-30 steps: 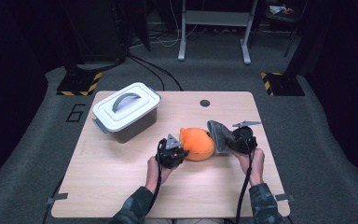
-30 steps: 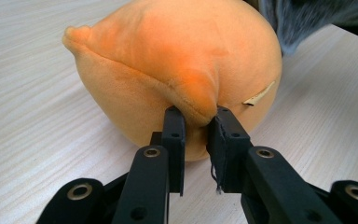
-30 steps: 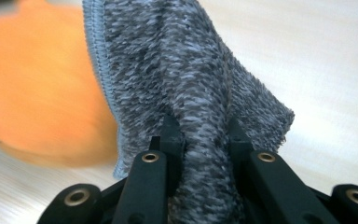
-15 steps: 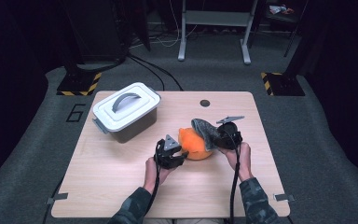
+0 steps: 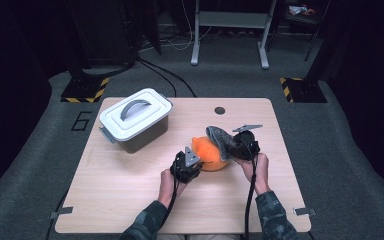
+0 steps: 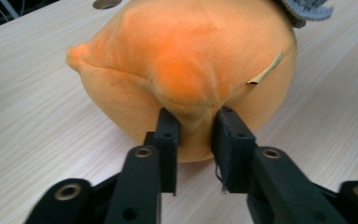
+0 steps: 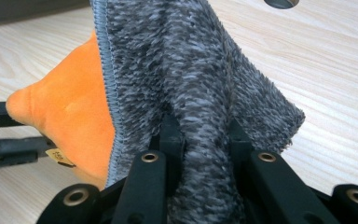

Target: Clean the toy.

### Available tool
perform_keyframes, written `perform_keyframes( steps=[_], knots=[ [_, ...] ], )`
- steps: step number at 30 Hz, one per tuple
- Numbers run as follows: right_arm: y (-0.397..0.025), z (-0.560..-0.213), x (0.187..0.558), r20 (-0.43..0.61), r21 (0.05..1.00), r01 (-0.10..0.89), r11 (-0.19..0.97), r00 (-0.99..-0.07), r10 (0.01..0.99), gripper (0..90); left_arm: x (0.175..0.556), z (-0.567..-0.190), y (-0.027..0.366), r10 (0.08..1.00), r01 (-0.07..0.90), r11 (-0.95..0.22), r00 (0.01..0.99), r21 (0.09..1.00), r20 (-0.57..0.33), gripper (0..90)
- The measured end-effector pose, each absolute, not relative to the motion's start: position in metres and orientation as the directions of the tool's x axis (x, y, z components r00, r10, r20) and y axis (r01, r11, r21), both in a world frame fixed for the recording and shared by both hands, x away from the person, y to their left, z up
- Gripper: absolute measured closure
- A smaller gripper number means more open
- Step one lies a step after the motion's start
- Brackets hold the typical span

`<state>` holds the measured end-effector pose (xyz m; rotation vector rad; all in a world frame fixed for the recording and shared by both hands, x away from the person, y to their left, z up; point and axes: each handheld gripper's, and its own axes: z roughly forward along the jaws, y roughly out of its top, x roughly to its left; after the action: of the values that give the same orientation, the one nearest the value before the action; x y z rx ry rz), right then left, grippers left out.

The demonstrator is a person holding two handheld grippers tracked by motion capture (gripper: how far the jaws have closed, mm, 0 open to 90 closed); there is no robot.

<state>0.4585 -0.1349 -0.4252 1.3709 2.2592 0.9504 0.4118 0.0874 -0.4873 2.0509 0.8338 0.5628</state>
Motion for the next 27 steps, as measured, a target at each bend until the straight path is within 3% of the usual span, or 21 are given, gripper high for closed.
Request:
perform_keyframes(
  steps=[9,15,27],
  knots=[
    [-0.144,-0.410,0.449,0.069,0.707,0.645,0.290,-0.472,0.879,74.9,0.412,-0.471,0.092,0.709,0.368,-0.395,0.705,0.842,0.024,79.4],
    [-0.137,-0.390,0.438,0.063,0.729,0.606,0.319,-0.523,0.850,74.9,0.412,-0.461,0.095,0.694,0.420,-0.321,0.714,0.849,-0.091,79.8],
    [-0.098,-0.406,0.444,0.034,0.688,0.600,0.409,-0.589,0.808,74.8,0.416,-0.465,0.095,0.721,0.433,-0.334,0.689,0.837,-0.069,78.5]
  ],
)
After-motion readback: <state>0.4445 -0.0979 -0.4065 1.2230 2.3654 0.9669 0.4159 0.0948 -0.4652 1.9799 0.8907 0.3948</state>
